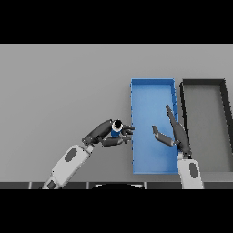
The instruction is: Pick up the blue pipe and place it into the blue bin.
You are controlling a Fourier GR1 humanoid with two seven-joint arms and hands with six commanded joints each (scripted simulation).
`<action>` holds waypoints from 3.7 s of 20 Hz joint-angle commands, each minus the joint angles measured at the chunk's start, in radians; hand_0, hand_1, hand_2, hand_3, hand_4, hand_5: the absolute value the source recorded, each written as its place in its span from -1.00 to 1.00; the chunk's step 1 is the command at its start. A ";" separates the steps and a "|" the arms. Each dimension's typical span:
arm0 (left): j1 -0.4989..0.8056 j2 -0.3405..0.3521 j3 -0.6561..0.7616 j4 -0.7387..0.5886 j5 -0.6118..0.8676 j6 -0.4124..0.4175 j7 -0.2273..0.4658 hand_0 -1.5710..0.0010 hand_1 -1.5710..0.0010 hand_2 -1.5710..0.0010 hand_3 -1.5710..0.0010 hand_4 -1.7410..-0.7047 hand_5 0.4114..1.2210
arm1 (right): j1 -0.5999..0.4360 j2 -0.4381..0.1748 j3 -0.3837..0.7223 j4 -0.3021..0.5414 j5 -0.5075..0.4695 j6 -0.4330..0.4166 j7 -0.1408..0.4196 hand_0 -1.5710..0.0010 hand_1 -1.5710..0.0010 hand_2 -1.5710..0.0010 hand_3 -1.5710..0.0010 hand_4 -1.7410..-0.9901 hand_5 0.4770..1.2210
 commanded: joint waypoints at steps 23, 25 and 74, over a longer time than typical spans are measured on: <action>-0.002 0.004 -0.012 -0.001 -0.035 -0.008 -0.005 -1.00 -1.00 -1.00 -0.83 -0.98 1.00 | -0.368 -0.199 0.113 -0.262 -0.662 0.474 0.350 1.00 1.00 1.00 1.00 0.10 -0.98; -0.009 -0.001 -0.010 0.000 -0.027 -0.012 0.000 -1.00 -1.00 -1.00 -0.83 -0.98 1.00 | -0.404 -0.186 0.144 -0.259 -0.654 0.489 0.368 1.00 1.00 1.00 1.00 0.11 -0.97; 0.012 -0.014 0.067 0.029 -0.154 -0.110 0.045 0.95 0.96 0.96 0.96 0.63 -0.47 | -0.666 0.081 0.269 -0.075 -0.602 0.537 0.407 -1.00 -1.00 -1.00 -1.00 -0.33 1.00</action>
